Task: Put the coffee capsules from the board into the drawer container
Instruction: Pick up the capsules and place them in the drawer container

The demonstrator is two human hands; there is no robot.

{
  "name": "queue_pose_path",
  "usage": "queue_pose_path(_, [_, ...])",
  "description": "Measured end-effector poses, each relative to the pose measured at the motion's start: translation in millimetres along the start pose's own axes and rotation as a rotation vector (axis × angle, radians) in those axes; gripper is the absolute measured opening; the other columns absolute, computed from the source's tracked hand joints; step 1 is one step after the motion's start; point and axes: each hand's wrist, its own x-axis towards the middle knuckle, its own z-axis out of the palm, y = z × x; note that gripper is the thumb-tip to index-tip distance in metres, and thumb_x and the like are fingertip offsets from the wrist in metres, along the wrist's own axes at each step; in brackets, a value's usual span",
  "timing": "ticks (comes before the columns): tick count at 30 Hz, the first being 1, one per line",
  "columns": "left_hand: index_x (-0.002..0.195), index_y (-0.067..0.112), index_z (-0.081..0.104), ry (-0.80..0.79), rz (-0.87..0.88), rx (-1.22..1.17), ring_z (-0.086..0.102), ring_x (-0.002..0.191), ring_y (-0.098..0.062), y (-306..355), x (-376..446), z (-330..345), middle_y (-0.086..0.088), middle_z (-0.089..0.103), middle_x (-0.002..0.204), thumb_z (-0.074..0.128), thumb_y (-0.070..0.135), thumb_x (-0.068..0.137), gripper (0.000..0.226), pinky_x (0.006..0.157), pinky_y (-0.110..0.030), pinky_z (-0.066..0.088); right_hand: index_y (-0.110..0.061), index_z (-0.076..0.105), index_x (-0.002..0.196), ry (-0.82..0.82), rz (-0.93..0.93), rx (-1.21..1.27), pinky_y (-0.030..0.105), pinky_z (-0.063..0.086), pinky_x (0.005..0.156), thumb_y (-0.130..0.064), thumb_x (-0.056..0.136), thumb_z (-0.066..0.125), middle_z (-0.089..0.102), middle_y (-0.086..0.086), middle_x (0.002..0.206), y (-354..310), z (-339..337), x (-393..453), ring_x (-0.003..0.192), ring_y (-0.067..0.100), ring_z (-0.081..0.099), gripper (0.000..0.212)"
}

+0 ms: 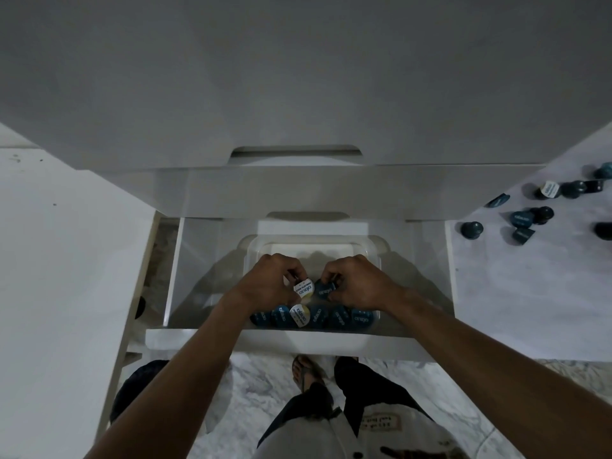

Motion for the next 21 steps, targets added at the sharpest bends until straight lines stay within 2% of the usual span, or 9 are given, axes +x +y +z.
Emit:
queue_pose_path(2, [0.089, 0.022, 0.071, -0.005, -0.002, 0.004, 0.064, 0.091, -0.004, 1, 1, 0, 0.006, 0.07, 0.09, 0.084, 0.008, 0.066, 0.03, 0.072, -0.024, 0.058, -0.016, 0.07, 0.101, 0.007, 0.004, 0.006, 0.004, 0.039, 0.064, -0.014, 0.078, 0.078, 0.068, -0.006, 0.097, 0, -1, 0, 0.082, 0.005, 0.058, 0.024])
queue_pose_path(5, [0.09, 0.021, 0.071, -0.013, 0.001, 0.01, 0.064, 0.091, -0.004, 2, 3, -1, 0.006, 0.07, 0.089, 0.083, 0.007, 0.067, 0.029, 0.073, -0.024, 0.058, -0.017, 0.07, 0.101, 0.008, 0.015, 0.008, 0.003, 0.038, 0.062, -0.015, 0.078, 0.078, 0.067, -0.008, 0.095, 1, -1, 0, 0.08, 0.003, 0.057, 0.024])
queue_pose_path(9, [0.092, 0.019, 0.072, -0.045, 0.004, 0.021, 0.064, 0.089, -0.004, 3, 4, -2, 0.006, 0.071, 0.089, 0.081, 0.006, 0.068, 0.029, 0.073, -0.02, 0.055, -0.019, 0.07, 0.101, -0.004, 0.011, 0.009, 0.014, 0.044, 0.068, -0.017, 0.078, 0.078, 0.069, -0.003, 0.099, 0, 1, 1, 0.082, 0.007, 0.059, 0.025])
queue_pose_path(12, [0.094, 0.02, 0.072, -0.057, 0.013, 0.037, 0.064, 0.086, -0.003, 1, 5, -2, 0.008, 0.07, 0.088, 0.08, 0.007, 0.07, 0.028, 0.071, -0.015, 0.053, -0.019, 0.07, 0.101, -0.013, 0.007, 0.013, 0.016, 0.047, 0.07, -0.018, 0.078, 0.077, 0.069, -0.004, 0.098, 1, 2, 1, 0.082, 0.007, 0.061, 0.024])
queue_pose_path(17, [0.1, 0.019, 0.07, 0.064, 0.02, -0.051, 0.065, 0.088, -0.006, -3, 6, -9, 0.005, 0.068, 0.097, 0.081, 0.011, 0.074, 0.029, 0.073, -0.009, 0.05, -0.02, 0.068, 0.101, 0.023, 0.044, 0.059, 0.017, 0.046, 0.069, -0.016, 0.076, 0.078, 0.063, -0.01, 0.092, 2, -2, 2, 0.081, 0.006, 0.059, 0.027])
queue_pose_path(21, [0.103, 0.018, 0.071, 0.115, 0.035, -0.02, 0.066, 0.087, -0.005, -5, 7, -18, 0.004, 0.07, 0.099, 0.08, 0.014, 0.075, 0.03, 0.071, -0.008, 0.048, -0.019, 0.069, 0.104, 0.053, 0.057, 0.086, 0.011, 0.043, 0.066, -0.016, 0.075, 0.08, 0.065, -0.007, 0.099, 3, -6, 6, 0.077, 0.003, 0.059, 0.031])
